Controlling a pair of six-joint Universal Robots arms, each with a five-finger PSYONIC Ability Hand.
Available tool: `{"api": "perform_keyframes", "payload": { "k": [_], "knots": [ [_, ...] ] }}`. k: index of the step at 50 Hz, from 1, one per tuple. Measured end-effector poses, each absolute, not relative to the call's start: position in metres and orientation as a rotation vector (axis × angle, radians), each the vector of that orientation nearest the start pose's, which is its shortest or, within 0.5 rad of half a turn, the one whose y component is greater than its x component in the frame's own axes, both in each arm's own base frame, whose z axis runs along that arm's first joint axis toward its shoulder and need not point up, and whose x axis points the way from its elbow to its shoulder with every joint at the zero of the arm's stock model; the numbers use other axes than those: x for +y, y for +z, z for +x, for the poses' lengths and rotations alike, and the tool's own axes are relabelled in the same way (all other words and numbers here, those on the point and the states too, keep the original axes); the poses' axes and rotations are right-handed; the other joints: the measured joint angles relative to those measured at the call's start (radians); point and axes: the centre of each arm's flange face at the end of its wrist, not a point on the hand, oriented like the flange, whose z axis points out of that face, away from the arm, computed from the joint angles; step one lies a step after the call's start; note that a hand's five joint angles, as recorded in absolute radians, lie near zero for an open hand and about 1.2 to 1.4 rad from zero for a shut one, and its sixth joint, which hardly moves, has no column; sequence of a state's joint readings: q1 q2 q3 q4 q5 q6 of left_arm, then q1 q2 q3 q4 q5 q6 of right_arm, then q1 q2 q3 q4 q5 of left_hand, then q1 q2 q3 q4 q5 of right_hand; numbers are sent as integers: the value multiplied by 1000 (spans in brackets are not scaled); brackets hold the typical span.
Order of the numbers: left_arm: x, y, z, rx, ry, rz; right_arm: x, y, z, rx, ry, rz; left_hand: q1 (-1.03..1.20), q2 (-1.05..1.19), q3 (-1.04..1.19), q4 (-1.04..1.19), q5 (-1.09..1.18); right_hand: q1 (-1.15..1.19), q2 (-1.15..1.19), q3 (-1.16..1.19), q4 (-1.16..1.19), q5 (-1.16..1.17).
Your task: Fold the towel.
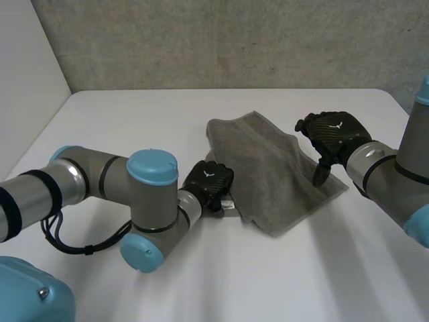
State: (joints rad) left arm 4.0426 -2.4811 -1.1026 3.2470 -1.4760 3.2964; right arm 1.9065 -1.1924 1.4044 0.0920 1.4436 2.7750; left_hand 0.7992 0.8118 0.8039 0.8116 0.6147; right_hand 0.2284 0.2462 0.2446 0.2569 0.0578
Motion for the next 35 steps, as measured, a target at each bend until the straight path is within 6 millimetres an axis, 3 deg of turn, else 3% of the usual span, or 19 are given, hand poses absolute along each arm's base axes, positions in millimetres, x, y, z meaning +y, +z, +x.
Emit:
{"api": "perform_keyframes", "payload": {
  "k": [11, 14, 21, 29, 35],
  "knots": [
    [-260, 99, -385, 2633, -1958, 1252, -292, 219, 255, 2280, -1791, -971, 297, 319, 314, 315, 249, 0, 0, 0, 0, 0],
    [-259, 106, -384, 2628, -1970, 1250, -292, 218, 256, 2282, -1785, -978, 451, 494, 499, 498, 493, 0, 0, 0, 0, 0],
    [-257, 127, -377, 2617, -1990, 1230, -291, 215, 256, 2285, -1776, -984, 460, 524, 529, 543, 520, 0, 0, 0, 0, 0],
    [-271, 155, -338, 2620, -1973, 1099, -291, 213, 257, 2290, -1768, -995, 466, 524, 529, 543, 537, 0, 0, 0, 0, 0],
    [-300, 166, -289, 2614, -1943, 899, -290, 211, 256, 2295, -1761, -1008, 474, 525, 530, 547, 540, 0, 0, 0, 0, 0]
  ]
}}
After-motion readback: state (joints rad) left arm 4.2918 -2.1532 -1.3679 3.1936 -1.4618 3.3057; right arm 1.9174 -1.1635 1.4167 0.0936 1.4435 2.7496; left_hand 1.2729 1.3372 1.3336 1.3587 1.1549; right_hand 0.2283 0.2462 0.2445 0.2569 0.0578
